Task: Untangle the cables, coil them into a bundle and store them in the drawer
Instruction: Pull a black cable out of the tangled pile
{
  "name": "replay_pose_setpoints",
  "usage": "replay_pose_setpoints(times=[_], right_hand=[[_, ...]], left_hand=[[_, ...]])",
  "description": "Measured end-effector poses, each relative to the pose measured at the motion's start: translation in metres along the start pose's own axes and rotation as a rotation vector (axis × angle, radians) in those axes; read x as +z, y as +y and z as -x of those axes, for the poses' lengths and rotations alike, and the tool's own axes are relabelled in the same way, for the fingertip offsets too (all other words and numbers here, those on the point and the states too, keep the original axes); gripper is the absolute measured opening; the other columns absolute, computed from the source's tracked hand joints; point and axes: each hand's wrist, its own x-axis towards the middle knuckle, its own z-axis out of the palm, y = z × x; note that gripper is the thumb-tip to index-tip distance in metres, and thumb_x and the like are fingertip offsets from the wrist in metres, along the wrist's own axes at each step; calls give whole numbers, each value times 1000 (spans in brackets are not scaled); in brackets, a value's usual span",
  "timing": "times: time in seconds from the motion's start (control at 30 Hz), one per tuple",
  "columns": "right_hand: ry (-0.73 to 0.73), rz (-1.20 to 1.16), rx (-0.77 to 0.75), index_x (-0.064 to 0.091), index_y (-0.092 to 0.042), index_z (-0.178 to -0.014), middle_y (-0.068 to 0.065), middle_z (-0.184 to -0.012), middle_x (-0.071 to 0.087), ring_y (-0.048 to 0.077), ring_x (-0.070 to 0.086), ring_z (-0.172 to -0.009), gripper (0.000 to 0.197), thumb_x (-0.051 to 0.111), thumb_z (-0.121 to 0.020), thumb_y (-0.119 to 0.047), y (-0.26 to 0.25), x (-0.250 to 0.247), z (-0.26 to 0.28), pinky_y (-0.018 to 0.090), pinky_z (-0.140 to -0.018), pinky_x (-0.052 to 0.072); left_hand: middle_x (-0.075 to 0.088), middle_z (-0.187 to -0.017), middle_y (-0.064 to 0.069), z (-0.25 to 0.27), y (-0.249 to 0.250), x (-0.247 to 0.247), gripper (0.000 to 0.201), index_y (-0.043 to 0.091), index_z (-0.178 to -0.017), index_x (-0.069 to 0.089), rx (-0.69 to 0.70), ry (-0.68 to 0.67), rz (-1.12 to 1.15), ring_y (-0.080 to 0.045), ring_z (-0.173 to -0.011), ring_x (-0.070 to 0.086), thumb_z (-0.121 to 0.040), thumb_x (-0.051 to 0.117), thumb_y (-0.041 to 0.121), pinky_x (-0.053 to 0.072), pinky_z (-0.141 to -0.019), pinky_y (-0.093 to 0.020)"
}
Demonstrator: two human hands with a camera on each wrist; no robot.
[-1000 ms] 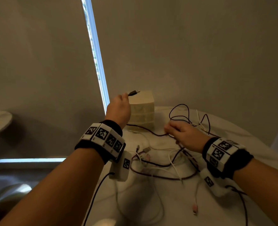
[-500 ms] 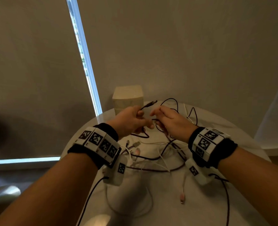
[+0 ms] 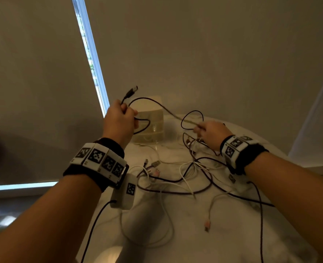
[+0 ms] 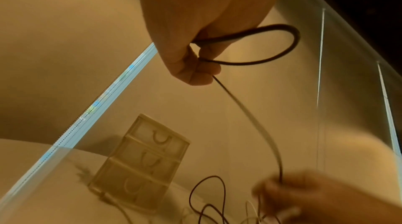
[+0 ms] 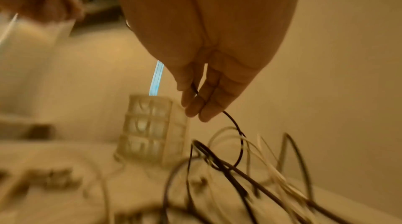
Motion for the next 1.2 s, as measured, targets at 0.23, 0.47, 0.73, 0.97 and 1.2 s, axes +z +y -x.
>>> replay_pose_setpoints(times=[0.23,0.47,0.73,0.97,1.2], right_hand=[[187,-522,-407,72,-17,-109,-4,-85,74,10,65,-77,33,45,-104,-36,-96,-50,14,24,-70,50],[26,-828,-360,68,2,-107,1,-67,60,17,59,-64,42,42,-106,-31,-105,-38,34,33,-63,52],[-53,-993,-256,72,-7,-110,0,-62,36,13,36,-53,50,39,-105,-43,-89,-40,36,21,-51,41],[-56,-788,-244,59,-13,-71,11,-74,59,20,60,-65,50,40,-104,-46,-85,-29,37,32,-59,53],[-32,-873,-193,61,-4,-97,10,-75,64,18,70,-66,31,47,-104,-31,-80,-20,33,32,-69,62]], left_hand=[[69,-89,-3,18,-2,23,26,22,-85,45,77,-141,50,-21,-96,72,-99,59,5,56,-85,-38],[71,-87,-1,40,10,51,15,9,-104,46,-115,-442,387,-17,-74,67,-102,43,-5,55,-67,-32],[71,-101,-12,44,5,52,28,17,-86,36,-142,-492,225,-23,-73,67,-101,42,-6,57,-66,-31],[68,-98,-10,28,-2,51,10,6,-101,49,-58,-277,181,-22,-90,68,-100,41,-1,54,-85,-38],[54,-97,-23,44,-9,59,16,0,-114,49,-84,-327,-6,-28,-74,53,-102,40,7,52,-65,-45]])
